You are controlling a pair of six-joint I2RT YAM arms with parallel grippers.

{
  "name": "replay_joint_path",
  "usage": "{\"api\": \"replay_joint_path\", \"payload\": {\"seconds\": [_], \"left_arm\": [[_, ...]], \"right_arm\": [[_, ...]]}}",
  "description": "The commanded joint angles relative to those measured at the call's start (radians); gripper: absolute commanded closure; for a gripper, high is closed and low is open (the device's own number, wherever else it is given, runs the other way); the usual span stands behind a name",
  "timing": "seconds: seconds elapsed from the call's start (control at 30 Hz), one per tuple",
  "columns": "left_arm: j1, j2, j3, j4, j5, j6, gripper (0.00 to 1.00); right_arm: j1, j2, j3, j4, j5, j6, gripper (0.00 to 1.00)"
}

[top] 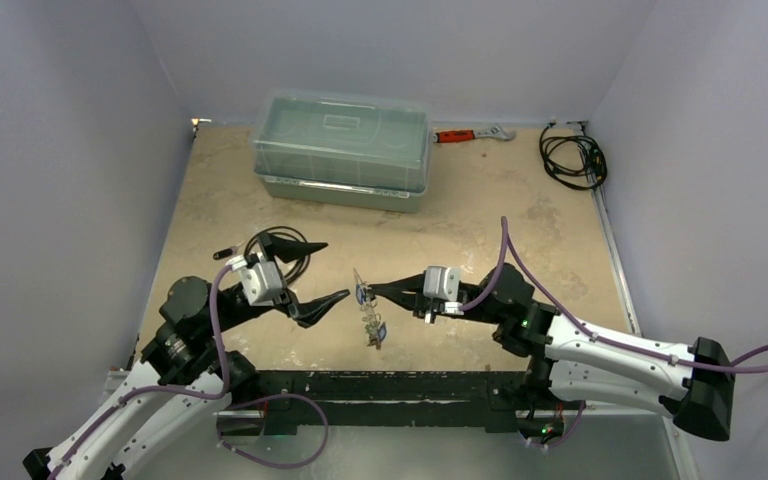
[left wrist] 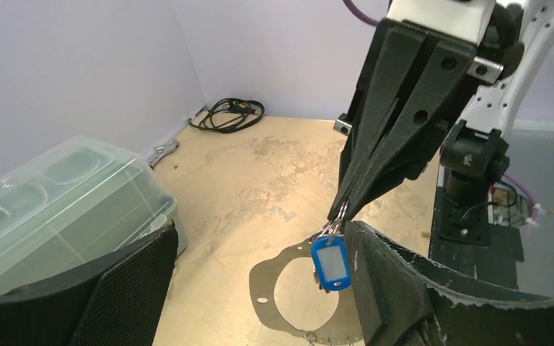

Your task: Put the keys on the keyring

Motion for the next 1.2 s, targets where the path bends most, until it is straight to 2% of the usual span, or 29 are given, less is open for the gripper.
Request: {"api": "replay_joint_path", "payload": {"seconds": [0.0,0.23,0.53,1.0,1.1,1.17], "left_arm": [[0.008,0.030,-0.004,0.017,0.071,0.040,0.20],[0.008,0.061,-0.011,0.053,0.196,0.040,0.27],[0.007,0.084,-0.025,0.087,0.236,0.013,0.43],[0.008,0.116,-0.029,0.108,0.271,-0.018,0.58],[0.008,0.116,-0.033,0.113,0.266,-0.020,0.65],[0.008,0.117,-0.033,0.115,0.260,-0.020,0.73]], "right_arm": [[0.002,0.010,0.102,-0.040,-0.044,-0.051,1.00],[0.001,0.040,0.124,-0.048,-0.039,-0.058,1.00],[0.003,0.047,0.145,-0.062,-0.024,-0.052,1.00],[0.003,0.054,0.173,-0.074,-0.052,-0.049,1.00],[0.003,0.051,0.169,-0.067,-0.062,-0.049,1.00],[0.003,0.048,0.166,-0.060,-0.071,-0.048,1.00]]}}
